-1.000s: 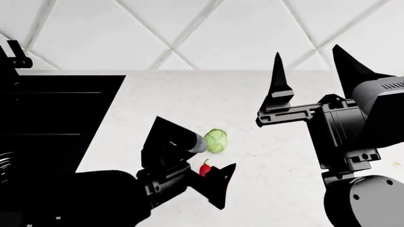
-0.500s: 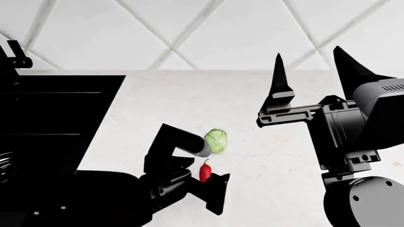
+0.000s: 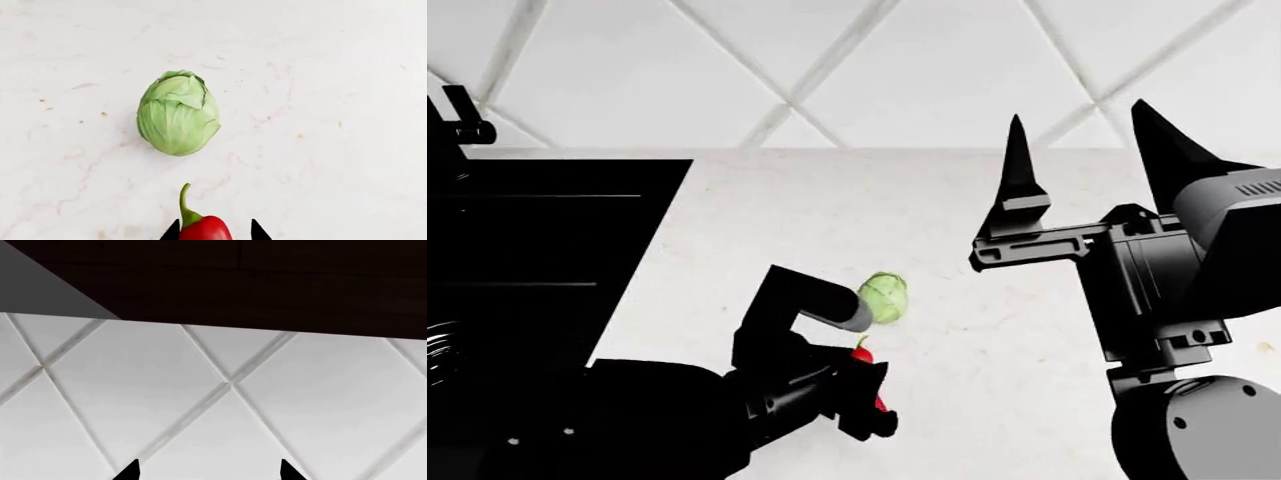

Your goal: Pick the chili pepper, brussel sprout from the counter and place them in the cabinet. Then close the cabinet.

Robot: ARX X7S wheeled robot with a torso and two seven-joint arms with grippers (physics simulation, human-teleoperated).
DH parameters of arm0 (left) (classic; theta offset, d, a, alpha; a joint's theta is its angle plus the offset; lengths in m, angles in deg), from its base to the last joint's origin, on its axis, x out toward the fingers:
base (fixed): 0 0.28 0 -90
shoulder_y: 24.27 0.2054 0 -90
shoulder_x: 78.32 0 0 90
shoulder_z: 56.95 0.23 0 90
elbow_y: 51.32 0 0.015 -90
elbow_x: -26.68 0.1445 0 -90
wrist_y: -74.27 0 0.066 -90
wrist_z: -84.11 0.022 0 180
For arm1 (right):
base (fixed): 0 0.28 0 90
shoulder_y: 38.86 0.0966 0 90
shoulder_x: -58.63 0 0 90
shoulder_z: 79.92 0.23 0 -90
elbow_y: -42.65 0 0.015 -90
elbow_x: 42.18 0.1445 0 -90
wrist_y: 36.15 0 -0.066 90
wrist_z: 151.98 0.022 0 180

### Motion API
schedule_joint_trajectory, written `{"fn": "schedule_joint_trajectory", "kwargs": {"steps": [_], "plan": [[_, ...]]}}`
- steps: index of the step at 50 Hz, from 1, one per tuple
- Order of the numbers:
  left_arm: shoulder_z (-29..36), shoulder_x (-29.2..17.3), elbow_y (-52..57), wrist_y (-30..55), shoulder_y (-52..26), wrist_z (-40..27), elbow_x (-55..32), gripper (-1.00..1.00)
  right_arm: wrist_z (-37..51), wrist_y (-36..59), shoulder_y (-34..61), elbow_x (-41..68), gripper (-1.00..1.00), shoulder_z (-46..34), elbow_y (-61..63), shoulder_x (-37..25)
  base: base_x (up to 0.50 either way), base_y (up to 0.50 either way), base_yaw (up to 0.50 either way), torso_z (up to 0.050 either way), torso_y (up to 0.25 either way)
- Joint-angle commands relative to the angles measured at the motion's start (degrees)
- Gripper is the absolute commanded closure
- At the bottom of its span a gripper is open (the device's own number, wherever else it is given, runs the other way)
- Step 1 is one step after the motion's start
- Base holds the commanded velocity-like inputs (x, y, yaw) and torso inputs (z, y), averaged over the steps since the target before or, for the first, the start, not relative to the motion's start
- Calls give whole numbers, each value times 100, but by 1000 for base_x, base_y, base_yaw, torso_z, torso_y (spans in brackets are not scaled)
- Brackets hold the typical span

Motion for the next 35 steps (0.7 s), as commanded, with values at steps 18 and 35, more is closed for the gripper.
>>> {"fn": "schedule_joint_trajectory", "kwargs": {"steps": [18, 35], "plan": [[36, -428, 518, -171, 199, 414, 25, 100, 116, 57, 21, 131, -100, 77, 96, -70, 0, 0, 0, 0, 0], [-1846, -1416, 1599, -1317, 30, 787, -134, 100, 219, 845, 510, 1146, -100, 511, 150, 145, 0, 0, 0, 0, 0]]}}
